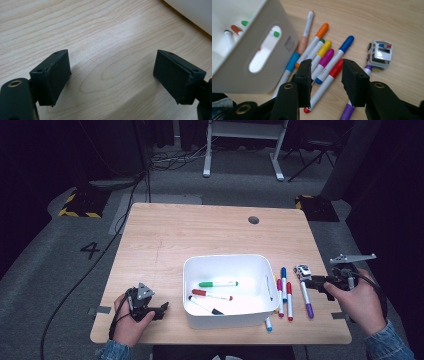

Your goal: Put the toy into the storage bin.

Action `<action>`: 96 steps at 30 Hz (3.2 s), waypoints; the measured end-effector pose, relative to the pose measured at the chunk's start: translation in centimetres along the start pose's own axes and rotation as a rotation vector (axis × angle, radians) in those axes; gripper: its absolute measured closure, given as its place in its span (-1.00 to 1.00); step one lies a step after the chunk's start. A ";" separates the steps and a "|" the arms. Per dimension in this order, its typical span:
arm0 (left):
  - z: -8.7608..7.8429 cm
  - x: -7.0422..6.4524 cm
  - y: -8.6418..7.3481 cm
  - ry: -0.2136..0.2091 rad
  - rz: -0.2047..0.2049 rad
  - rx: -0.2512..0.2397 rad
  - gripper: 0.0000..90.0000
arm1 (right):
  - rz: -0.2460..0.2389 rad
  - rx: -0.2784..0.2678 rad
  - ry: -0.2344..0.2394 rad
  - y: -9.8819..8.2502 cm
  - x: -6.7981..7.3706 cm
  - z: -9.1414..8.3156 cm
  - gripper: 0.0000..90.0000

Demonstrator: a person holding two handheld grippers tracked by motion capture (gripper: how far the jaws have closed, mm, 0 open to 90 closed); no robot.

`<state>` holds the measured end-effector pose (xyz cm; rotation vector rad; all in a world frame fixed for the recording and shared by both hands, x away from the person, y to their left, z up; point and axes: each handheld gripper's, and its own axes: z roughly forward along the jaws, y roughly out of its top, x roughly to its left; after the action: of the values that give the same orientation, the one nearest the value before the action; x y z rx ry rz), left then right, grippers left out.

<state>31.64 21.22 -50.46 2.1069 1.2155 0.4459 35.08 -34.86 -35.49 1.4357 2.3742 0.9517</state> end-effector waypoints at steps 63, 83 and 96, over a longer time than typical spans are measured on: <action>0.0 0.0 0.0 0.000 0.000 0.000 -0.68 | 0.105 0.142 -0.100 -6.6 -2.6 3.2 0.67; 0.0 0.0 0.0 0.000 -0.001 0.000 -0.67 | 0.020 0.052 0.018 -1.7 1.0 -1.2 0.67; 0.0 0.0 0.0 0.000 -0.001 0.000 -0.67 | -0.065 0.034 0.131 2.1 4.2 -1.4 0.67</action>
<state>31.62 21.22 -50.46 2.1063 1.2166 0.4457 33.75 -31.17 -32.47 1.3373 2.5254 1.0235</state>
